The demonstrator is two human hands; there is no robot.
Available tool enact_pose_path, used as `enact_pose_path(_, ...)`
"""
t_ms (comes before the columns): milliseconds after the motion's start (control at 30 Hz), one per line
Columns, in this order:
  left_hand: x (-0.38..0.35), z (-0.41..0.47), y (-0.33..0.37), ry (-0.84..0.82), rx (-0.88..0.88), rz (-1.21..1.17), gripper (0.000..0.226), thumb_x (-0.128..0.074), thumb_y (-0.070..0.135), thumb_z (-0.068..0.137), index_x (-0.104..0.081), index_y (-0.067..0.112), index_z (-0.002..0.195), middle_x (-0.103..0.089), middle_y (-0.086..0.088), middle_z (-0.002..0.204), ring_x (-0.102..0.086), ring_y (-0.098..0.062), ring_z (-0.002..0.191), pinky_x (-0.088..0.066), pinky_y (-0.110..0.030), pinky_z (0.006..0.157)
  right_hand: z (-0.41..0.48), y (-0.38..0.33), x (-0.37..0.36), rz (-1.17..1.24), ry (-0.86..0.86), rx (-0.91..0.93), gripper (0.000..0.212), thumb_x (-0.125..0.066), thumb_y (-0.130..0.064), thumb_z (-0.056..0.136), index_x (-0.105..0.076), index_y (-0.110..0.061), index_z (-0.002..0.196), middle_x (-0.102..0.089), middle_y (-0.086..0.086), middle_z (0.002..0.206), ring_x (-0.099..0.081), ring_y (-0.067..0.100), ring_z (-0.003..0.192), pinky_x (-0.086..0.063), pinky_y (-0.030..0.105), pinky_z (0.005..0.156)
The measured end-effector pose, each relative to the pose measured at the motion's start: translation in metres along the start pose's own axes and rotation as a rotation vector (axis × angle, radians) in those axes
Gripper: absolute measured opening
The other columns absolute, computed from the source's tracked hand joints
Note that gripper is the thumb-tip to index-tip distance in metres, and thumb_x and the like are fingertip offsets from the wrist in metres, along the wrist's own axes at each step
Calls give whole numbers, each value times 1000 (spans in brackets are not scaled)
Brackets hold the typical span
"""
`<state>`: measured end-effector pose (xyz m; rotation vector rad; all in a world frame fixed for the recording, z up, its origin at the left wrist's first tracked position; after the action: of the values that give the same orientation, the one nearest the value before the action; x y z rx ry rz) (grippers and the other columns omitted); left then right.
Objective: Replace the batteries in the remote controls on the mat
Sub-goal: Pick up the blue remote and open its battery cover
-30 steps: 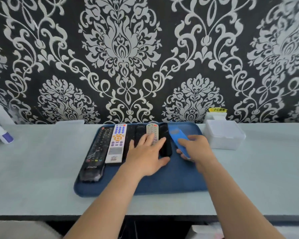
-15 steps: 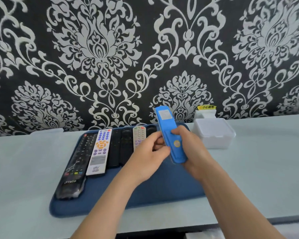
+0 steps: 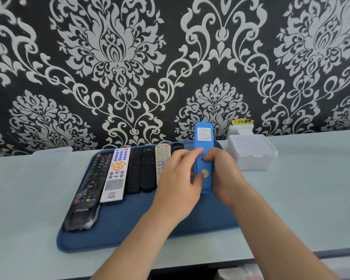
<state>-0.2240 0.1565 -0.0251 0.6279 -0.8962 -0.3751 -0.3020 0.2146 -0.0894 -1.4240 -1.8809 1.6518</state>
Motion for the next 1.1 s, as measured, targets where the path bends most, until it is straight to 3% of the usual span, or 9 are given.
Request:
enact_pose_path(133,-1,1,0,3,17,-61,49,-70,13,84,-56,26,129,-48,11,113,-55,-3,91,-50,-24,86,1,-2,4,-17,15,19,37,-42,-10,82,-62,-18,111,-70,13,81,-65,31,77,-53,49,88)
enact_pose_path(267,1,3,-4,15,35,-126,51,-73,8,80,-59,25,126,-51,9,110,-57,-8,88,-52,-30,85,1,-3,1,-3,-27,16,36,-41,-13,84,-61,-17,114,-68,13,77,-63,25,65,-53,40,72)
enact_pose_path(467,3,1,5,25,-60,-14,52,-76,12,78,-59,24,125,-48,8,108,-52,-10,87,-50,-33,83,-1,-1,-1,-20,3,11,44,-40,-8,75,-62,-15,113,-65,9,69,-60,25,62,-49,35,64)
enact_pose_path(600,3,-2,16,34,-158,104,46,-75,16,76,-58,23,118,-45,6,104,-50,-13,85,-49,-32,78,-8,-9,-5,-12,-59,13,33,-35,-4,70,-61,-16,86,-58,5,64,-56,22,57,-43,28,54)
enact_pose_path(733,-1,0,10,10,-84,30,40,-78,19,73,-62,21,109,-53,7,99,-54,-11,83,-49,-28,74,-13,-9,-6,14,-129,-26,30,-38,-10,73,-55,-14,97,-53,6,71,-54,22,63,-42,26,51)
enact_pose_path(867,23,2,-9,115,199,-355,19,-67,5,84,-67,23,89,-71,9,78,-66,-7,72,-54,-25,68,-8,-11,10,-1,-22,-31,34,-46,-26,85,-53,-17,117,-60,12,85,-60,24,72,-47,33,65)
enact_pose_path(933,26,0,-6,-15,176,-311,30,-61,3,87,-65,31,99,-69,8,73,-61,-5,63,-51,-21,64,-6,-15,18,40,37,0,28,-42,-28,97,-55,-14,117,-65,13,82,-64,23,68,-48,31,62)
enact_pose_path(1033,8,-9,10,-333,-11,155,41,-57,16,90,-53,43,121,-54,6,63,-47,-10,58,-40,-28,61,-4,-20,22,30,72,39,32,-40,-34,103,-60,-11,113,-69,13,79,-66,21,63,-50,32,61)
enact_pose_path(1100,-3,-14,14,-417,-54,275,38,-55,22,91,-51,39,124,-46,13,62,-45,-7,61,-36,-29,64,-4,-23,22,17,78,60,33,-40,-33,103,-61,-9,113,-71,13,75,-67,21,64,-53,34,62)
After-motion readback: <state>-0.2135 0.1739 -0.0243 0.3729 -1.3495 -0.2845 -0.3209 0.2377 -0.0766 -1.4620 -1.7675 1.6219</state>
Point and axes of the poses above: each hand's wrist, its own z-axis towards the middle knuckle, its own x-axis out of the back of the hand, y = z × x, the point moved 10 cm from there along z, towards the middle knuckle
